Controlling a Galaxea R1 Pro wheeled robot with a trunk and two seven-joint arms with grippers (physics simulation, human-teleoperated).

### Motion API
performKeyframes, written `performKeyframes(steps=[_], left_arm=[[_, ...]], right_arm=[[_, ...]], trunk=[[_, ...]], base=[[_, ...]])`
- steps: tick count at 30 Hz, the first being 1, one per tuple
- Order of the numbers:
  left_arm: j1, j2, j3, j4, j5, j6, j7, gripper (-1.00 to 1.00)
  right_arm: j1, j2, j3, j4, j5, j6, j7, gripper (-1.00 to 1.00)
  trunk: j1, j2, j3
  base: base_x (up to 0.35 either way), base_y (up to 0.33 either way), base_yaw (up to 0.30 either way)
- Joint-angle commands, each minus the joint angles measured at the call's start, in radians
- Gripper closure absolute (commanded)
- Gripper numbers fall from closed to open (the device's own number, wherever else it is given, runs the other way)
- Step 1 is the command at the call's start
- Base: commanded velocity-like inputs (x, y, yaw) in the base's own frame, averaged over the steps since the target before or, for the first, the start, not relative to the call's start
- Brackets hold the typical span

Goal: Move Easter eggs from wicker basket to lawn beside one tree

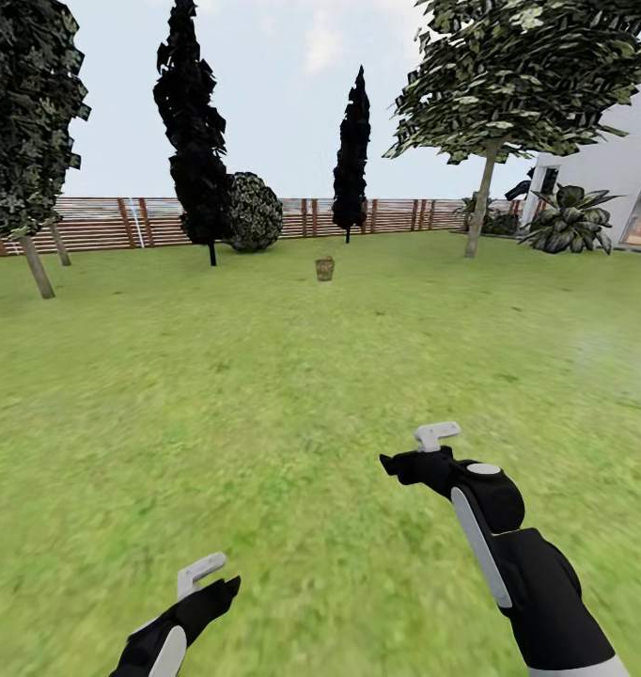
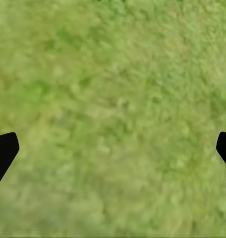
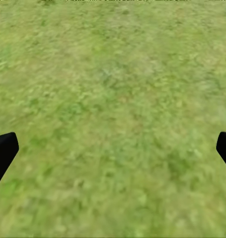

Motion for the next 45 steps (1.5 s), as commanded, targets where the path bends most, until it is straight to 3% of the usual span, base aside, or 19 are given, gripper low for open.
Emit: performKeyframes(steps=[1, 45], left_arm=[[0.000, -0.001, 0.001, -0.002, 0.011, 0.005, 0.006, -1.00], [0.000, -0.002, 0.001, -0.002, 0.011, 0.005, 0.006, -1.00]], right_arm=[[-0.001, -0.001, 0.001, -0.001, -0.007, 0.004, -0.004, -1.00], [-0.001, -0.001, 0.000, -0.001, -0.007, 0.004, -0.004, -1.00]], trunk=[[0.001, -0.001, -0.001], [0.001, -0.001, -0.001]], base=[[0.334, 0.000, 0.000], [0.334, 0.000, 0.000]])
